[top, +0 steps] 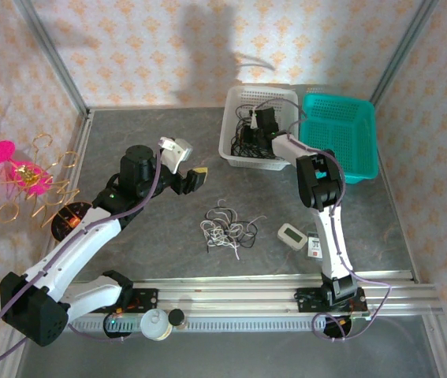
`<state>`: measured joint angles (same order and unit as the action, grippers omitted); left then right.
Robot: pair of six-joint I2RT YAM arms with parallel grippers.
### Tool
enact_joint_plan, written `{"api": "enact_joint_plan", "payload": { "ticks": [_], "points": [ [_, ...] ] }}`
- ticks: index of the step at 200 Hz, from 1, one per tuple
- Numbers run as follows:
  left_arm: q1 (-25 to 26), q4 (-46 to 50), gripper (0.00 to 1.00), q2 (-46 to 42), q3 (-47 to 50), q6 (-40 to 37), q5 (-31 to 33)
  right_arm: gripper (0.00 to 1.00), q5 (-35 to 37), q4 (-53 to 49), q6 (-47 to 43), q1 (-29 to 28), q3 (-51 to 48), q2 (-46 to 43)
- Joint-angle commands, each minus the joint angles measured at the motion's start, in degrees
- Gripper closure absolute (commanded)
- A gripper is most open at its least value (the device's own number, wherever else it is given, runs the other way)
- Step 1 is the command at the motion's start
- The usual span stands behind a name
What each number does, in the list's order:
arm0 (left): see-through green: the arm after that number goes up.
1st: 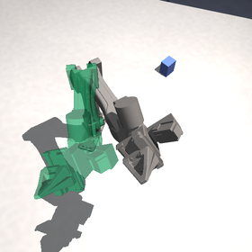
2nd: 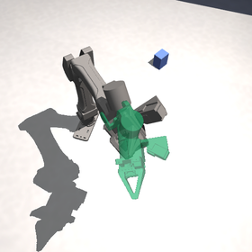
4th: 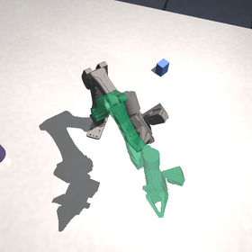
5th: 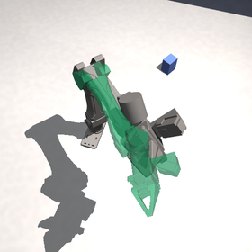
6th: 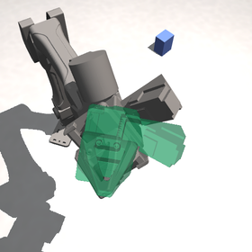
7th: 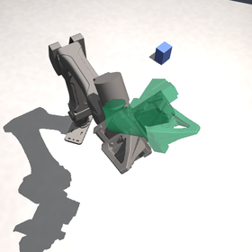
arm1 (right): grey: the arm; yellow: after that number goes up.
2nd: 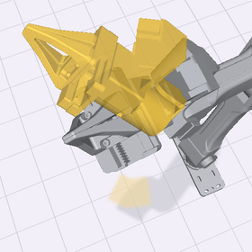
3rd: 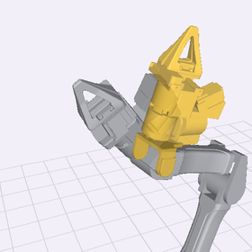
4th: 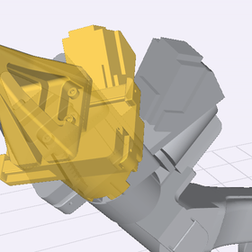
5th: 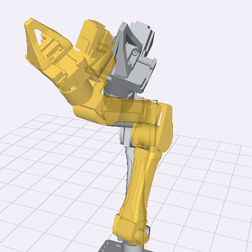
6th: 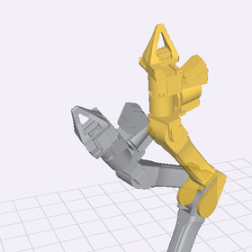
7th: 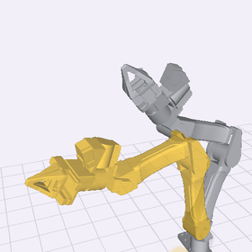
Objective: Untangle the cables
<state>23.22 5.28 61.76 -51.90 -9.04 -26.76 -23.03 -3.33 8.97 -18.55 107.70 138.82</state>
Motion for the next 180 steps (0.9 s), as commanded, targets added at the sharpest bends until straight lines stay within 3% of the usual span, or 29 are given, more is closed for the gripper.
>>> {"api": "enact_joint_plan", "payload": {
  "ticks": [1,28,78,121,166,180],
  "points": [
    [-0.4,-1.0,0.21,0.1,-0.2,0.3,-0.7,0.65,2.8,-2.6,-0.1,0.4,1.8,0.3],
    [-0.3,-1.0,0.21,0.1,-0.1,0.4,-0.9,0.45,4.3,-2.6,-1.2,0.1,0.3,-4.1],
    [-0.4,-1.5,0.21,0.3,-0.8,1.5,-1.7,0.34,5.1,2.7,0.0,-0.3,-10.4,-18.0],
    [-0.1,-3.3,0.21,0.8,-2.0,5.2,-2.5,0.33,8.0,5.2,0.5,-0.5,-26.0,-34.5],
    [1.8,-3.0,0.24,2.0,-2.6,9.5,-1.3,0.35,9.7,-1.6,6.5,-1.4,-47.6,-53.7],
    [2.9,-5.1,0.24,1.4,-0.3,12.1,-0.1,0.35,13.5,-4.7,6.9,-3.5,-54.7,-59.6]
  ]
}}
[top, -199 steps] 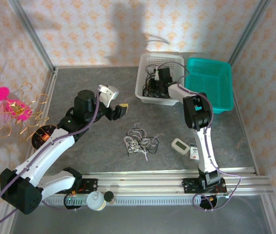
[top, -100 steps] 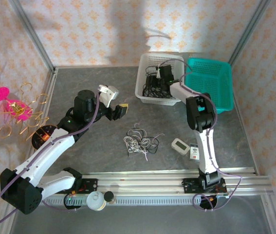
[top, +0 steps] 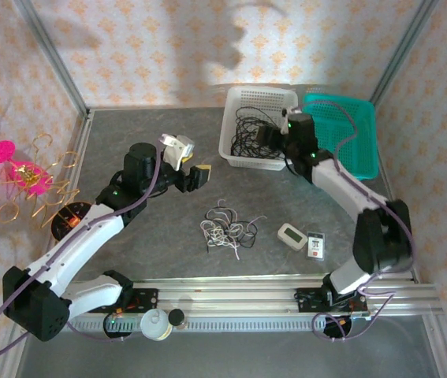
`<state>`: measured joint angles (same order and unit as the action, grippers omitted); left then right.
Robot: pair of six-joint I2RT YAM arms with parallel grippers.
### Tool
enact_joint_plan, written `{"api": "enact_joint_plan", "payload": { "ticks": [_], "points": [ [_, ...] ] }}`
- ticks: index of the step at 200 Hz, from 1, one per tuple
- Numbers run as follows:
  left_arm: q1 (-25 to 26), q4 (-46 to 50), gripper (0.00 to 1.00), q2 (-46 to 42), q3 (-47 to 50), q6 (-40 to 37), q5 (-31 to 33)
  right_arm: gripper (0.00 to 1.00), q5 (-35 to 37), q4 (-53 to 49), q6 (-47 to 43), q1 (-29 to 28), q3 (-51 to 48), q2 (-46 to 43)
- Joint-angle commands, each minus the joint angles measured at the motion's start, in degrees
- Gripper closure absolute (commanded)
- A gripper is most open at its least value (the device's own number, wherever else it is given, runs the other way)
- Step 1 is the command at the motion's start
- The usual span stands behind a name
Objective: Untangle the cables
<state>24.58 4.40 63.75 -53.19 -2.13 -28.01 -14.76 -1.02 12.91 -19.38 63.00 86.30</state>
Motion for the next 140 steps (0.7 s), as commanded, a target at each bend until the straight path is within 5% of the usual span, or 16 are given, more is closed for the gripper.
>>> {"api": "enact_joint_plan", "payload": {
  "ticks": [1,53,79,140],
  "points": [
    [1.6,-4.4,0.24,-0.6,1.2,5.4,1.2,0.35,5.6,-7.2,3.0,-2.8,-10.5,-7.5],
    [10.2,-13.2,0.24,-0.1,8.8,8.9,4.0,0.36,3.1,-8.3,10.6,-8.5,-27.8,-18.2],
    [12.4,-14.2,0.25,1.2,10.1,10.1,5.5,0.37,-3.9,-3.4,15.2,-8.1,-32.6,-18.3],
    [13.8,-18.0,0.26,1.0,14.5,13.0,6.1,0.51,-7.7,3.4,17.9,-7.9,-33.7,-12.5]
  ]
}}
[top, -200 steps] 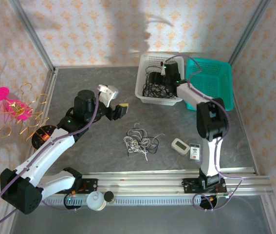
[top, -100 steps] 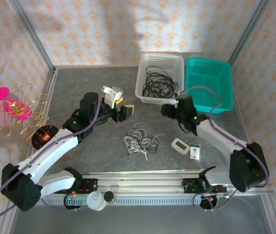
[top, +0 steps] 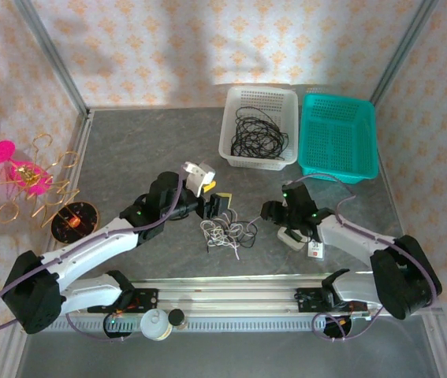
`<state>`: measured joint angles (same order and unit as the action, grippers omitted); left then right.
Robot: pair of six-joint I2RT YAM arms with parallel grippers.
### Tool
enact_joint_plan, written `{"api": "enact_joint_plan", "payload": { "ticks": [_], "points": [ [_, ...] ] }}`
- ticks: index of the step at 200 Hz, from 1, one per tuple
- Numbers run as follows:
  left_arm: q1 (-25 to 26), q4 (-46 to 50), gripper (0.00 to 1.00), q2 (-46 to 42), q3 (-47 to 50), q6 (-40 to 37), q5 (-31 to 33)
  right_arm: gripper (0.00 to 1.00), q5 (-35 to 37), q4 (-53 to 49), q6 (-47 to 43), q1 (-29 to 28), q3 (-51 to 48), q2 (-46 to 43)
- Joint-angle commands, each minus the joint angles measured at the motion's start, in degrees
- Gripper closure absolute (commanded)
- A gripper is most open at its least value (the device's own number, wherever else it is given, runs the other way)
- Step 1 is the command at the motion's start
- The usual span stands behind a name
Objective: Untangle the cables
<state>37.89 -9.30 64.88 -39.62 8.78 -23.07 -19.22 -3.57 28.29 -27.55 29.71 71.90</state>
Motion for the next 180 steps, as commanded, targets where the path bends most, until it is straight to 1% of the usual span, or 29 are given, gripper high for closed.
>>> {"api": "enact_joint_plan", "payload": {
  "ticks": [1,22,53,108,130,140,150,169,180],
  "points": [
    [0.5,-4.3,0.26,-0.1,0.9,2.1,1.1,0.52,-3.5,6.1,2.6,0.4,-0.4,2.1],
    [0.7,-4.6,0.26,0.3,1.2,2.3,1.1,0.57,-5.8,7.8,3.7,0.2,-0.5,4.0],
    [0.8,-5.0,0.26,0.8,1.5,2.1,1.1,0.63,-4.9,7.1,2.9,-0.5,-0.4,5.2],
    [0.8,-5.6,0.26,1.7,1.1,1.9,0.8,0.69,-4.7,7.8,2.3,-0.9,-1.0,7.5],
    [0.8,-5.7,0.26,1.5,1.4,2.1,1.2,0.77,-4.4,7.5,1.5,-1.0,-0.6,7.7],
    [0.8,-5.9,0.26,1.5,1.5,2.1,1.2,0.87,-3.9,6.7,0.6,-1.0,0.0,7.3],
    [0.8,-6.1,0.26,1.5,1.7,2.2,1.1,0.92,-3.5,5.9,-0.4,-1.0,0.6,6.5],
    [0.9,-6.7,0.27,2.1,2.1,2.1,0.5,0.99,-3.6,4.7,-2.8,-1.0,1.8,3.7],
    [0.9,-7.3,0.28,2.6,2.3,1.8,0.0,1.00,-3.3,2.7,-4.3,-1.1,3.4,1.7]
  ]
}}
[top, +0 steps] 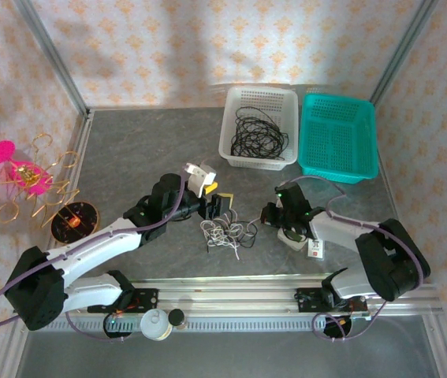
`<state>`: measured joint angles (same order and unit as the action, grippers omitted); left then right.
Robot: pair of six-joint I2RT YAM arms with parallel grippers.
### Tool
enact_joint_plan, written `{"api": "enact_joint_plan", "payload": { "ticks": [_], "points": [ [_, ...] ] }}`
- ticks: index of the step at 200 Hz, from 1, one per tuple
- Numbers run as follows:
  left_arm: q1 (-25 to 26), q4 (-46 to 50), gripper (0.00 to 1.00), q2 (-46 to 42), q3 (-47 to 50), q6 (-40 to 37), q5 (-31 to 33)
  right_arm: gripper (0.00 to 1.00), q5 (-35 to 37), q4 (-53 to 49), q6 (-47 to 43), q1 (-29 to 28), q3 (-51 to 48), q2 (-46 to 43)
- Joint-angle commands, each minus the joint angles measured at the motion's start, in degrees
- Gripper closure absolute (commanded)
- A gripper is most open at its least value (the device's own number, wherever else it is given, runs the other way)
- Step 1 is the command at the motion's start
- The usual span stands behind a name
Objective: Untangle the cables
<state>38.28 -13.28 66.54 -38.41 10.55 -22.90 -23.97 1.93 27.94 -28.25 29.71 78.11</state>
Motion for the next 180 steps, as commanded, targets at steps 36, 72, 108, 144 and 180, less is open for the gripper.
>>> {"api": "enact_joint_plan", "payload": {
  "ticks": [36,72,108,144,180],
  "points": [
    [0.7,-9.1,0.27,2.7,2.2,-0.2,-1.2,1.00,-0.9,-9.5,-7.9,-0.7,10.2,-10.1],
    [1.2,-18.0,0.28,4.4,2.3,-0.4,-1.9,1.00,-3.8,-15.1,-10.7,-2.9,19.7,-11.9],
    [1.3,-28.5,0.26,6.8,3.3,-0.7,-5.3,1.00,-5.4,-18.1,-11.9,-3.8,27.0,-12.8],
    [1.4,-40.3,0.25,12.1,5.1,1.0,-6.8,1.00,-7.9,-17.2,-10.0,-3.9,29.8,-14.6],
    [2.0,-45.6,0.27,19.3,3.4,1.5,-5.3,1.00,-8.9,-16.7,-8.7,-3.8,32.0,-15.5]
  ]
}}
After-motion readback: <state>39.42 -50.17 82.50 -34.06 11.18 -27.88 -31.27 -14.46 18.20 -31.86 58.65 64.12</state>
